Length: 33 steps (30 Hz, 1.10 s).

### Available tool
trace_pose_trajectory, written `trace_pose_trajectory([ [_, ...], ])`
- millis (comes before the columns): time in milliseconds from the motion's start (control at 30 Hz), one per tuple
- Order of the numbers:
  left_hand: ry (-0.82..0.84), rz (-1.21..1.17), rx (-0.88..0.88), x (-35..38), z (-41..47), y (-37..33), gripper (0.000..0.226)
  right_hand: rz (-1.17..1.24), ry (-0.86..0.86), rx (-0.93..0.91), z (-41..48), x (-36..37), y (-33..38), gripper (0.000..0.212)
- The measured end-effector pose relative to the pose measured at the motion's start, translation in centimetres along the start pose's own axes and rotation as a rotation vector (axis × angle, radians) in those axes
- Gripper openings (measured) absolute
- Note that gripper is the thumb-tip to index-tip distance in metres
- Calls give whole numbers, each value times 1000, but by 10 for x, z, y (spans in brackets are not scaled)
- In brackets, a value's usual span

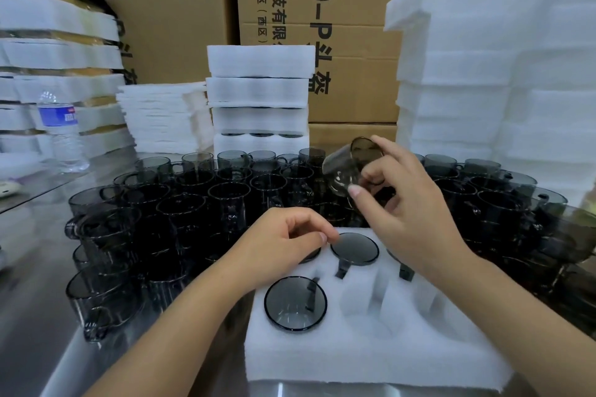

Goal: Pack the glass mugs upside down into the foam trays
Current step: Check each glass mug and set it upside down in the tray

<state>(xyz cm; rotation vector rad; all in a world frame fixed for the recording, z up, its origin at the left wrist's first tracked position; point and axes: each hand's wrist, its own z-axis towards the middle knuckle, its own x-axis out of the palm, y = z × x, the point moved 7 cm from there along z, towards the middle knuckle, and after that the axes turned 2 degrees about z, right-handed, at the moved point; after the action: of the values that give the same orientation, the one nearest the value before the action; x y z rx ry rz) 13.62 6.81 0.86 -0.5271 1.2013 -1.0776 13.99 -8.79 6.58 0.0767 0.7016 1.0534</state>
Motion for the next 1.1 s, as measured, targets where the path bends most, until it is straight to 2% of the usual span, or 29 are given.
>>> trace_pose_trajectory([
  [133, -16, -95, -3, 1, 1, 1, 25, 22, 29, -176, -12, -4, 16, 13],
  [233, -18, -184, 3, 3, 3, 1, 48, 17, 84, -177, -13, 1, 16, 29],
  [367, 1, -237, 18, 2, 5, 0, 60, 63, 126, -173, -16, 4, 13, 58],
  [500, -22, -243, 19, -1, 5, -3, 60, 43, 174, -194, -16, 7, 15, 69],
  [600, -14, -207, 3, -1, 3, -6, 47, -18, 198, -266, -19, 8, 19, 72],
  [767, 33, -225, -39, -2, 1, -5, 52, -9, 179, -315, -19, 6, 22, 70],
  [867, 44, -231, -39, -2, 0, -5, 49, -3, 112, -337, -17, 1, 24, 59],
  [1100, 78, -248, -8, 1, -1, -2, 50, -90, 20, -262, -15, -8, 22, 44],
])
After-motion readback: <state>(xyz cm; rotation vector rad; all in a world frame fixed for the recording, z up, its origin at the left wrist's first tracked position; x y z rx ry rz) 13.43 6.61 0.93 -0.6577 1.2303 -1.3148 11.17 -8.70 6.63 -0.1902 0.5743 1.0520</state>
